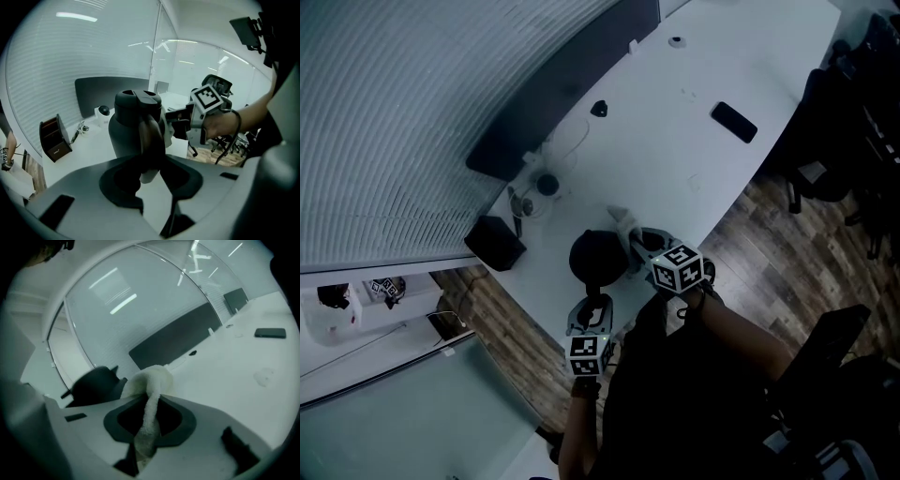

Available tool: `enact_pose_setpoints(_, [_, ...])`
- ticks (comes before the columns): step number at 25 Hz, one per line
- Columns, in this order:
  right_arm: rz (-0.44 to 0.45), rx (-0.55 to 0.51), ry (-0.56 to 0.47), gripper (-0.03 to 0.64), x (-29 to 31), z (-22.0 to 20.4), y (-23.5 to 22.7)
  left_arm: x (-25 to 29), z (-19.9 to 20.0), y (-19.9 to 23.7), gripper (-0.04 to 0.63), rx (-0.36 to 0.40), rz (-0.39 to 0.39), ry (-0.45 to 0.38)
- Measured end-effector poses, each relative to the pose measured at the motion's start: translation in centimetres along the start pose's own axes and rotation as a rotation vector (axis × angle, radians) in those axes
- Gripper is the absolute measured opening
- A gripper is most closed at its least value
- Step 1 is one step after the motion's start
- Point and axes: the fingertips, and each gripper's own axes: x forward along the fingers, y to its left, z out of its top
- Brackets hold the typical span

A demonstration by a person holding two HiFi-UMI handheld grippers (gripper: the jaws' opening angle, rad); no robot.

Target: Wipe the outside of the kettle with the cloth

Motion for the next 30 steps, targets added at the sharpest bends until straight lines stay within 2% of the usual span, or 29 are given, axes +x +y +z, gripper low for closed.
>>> enact_pose_setpoints(3, [-0.065,-0.003,0.121,0.051,1.8,-4.3,-3.0,0.3,0.1,-0.6,0.126,0.002,-0.016,0.013])
enact_pose_setpoints(5, [-0.073,0.001,0.163,0.051,2.3,-5.7,-3.9,0.4,0.0,-1.1,0.126,0.001,-0.025,0.02])
enact_pose_setpoints(7, [-0.064,-0.021,0.117,0.051,1.5,-4.0,-3.4,0.6,0.0,-1.5,0.127,-0.013,-0.027,0.028])
enact_pose_setpoints(11, [-0.001,-0.068,-0.112,0.051,-3.4,4.7,1.0,1.2,0.4,-2.6,0.127,-0.042,-0.017,0.045])
enact_pose_setpoints(14, [0.063,-0.133,-0.144,0.051,-5.0,6.7,5.1,1.9,1.0,-3.7,0.13,-0.067,-0.018,0.051])
enact_pose_setpoints(17, [0.041,-0.16,-0.109,0.051,-3.9,4.7,5.4,2.8,1.9,-5.0,0.132,-0.072,-0.039,0.045])
enact_pose_setpoints(20, [-0.058,-0.075,-0.095,0.051,-2.7,2.3,1.7,3.7,2.5,-5.7,0.132,-0.059,-0.058,0.049])
enact_pose_setpoints(23, [-0.132,0.003,0.049,0.051,-0.8,-3.2,-2.4,4.4,3.0,-6.5,0.132,-0.056,-0.077,0.045])
enact_pose_setpoints(25, [-0.143,-0.02,0.133,0.051,0.0,-6.4,-3.7,4.9,3.4,-7.0,0.132,-0.06,-0.091,0.043])
enact_pose_setpoints(26, [-0.134,-0.027,0.143,0.051,-0.1,-6.7,-3.8,5.2,3.6,-7.3,0.132,-0.064,-0.096,0.042])
enact_pose_setpoints(28, [-0.096,-0.021,0.087,0.051,-1.2,-4.7,-3.1,5.4,3.9,-7.5,0.13,-0.064,-0.097,0.043])
enact_pose_setpoints(30, [-0.019,-0.045,-0.037,0.051,-3.4,-0.5,-0.8,5.3,3.9,-7.5,0.13,-0.06,-0.097,0.045])
